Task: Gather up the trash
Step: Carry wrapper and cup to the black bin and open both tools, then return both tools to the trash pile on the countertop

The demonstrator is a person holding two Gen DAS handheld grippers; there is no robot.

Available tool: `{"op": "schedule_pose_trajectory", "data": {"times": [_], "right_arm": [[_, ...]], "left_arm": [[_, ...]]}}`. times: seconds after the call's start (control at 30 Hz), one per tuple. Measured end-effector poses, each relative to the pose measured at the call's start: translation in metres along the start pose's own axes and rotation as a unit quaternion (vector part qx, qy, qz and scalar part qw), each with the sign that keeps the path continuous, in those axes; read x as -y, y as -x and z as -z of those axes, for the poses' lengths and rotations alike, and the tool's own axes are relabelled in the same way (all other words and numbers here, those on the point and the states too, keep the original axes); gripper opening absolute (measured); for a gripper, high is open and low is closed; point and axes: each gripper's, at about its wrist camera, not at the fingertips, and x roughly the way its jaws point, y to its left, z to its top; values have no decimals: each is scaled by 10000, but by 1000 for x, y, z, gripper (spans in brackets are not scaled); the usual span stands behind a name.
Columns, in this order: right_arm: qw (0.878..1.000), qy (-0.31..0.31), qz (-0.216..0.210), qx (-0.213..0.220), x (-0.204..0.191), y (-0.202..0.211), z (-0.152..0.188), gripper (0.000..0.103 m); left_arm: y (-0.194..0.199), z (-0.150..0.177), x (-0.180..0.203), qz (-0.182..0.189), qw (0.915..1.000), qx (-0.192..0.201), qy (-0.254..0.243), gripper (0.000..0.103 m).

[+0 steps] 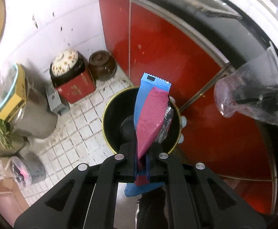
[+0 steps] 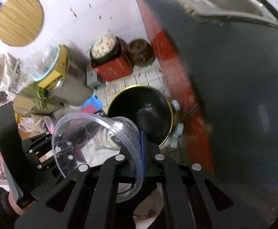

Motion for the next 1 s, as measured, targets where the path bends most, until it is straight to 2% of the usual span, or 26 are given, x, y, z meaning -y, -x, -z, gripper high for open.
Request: {"op": "schedule_pose_trajectory", "data": {"times": [0.2, 0.23, 0.27, 0.3, 0.33, 0.37, 0.4, 0.47, 0.67, 0.8, 0.9, 0.93, 1.0], "right_arm": [[9990, 103, 230, -368, -9, -38, -19, 4], [9986, 99, 241, -470, -7, -45, -22, 4], [9982, 102, 257, -525, -6, -47, -23, 4], [9980, 100, 284, -560, -5, -49, -25, 8], [9979, 83, 291, -565, -3, -51, -27, 15], [9980, 61, 276, -573, -2, -52, -29, 47], [9980, 47, 288, -560, -3, -56, -32, 68], [9990, 59, 192, -391, -2, -51, -33, 69], [9991, 191, 145, -353, -9, -49, -34, 69], [9997, 91, -53, -219, -8, -29, -30, 69], [9996, 3, -282, 38, -4, 6, -25, 69], [9991, -58, -346, 228, 0, 28, -20, 71], [9970, -219, -288, 690, 15, 73, -6, 83]], "left_arm": [[-27, -2, -9, 99, 9999, -109, 18, 7], [-31, -3, -10, 36, 9999, -147, -12, 14], [-32, -3, -11, 2, 9999, -158, -24, 36], [-32, -3, -12, -16, 9999, -149, -14, 49], [-30, -3, -15, -1, 10000, -64, 28, 61], [-30, -4, -16, 6, 10000, -22, 41, 64], [-29, -4, -17, 24, 10000, 8, 40, 64], [-28, -5, -16, 56, 10000, 20, -11, 66], [-27, -5, -13, 21, 10000, 44, -35, 66], [-18, -7, -11, 18, 9999, 91, -116, 67], [12, -13, -2, -35, 9991, 275, -311, 82], [22, -16, 2, -29, 9987, 354, -353, 90], [51, -25, 18, 5, 9971, 570, -497, 95]]}}
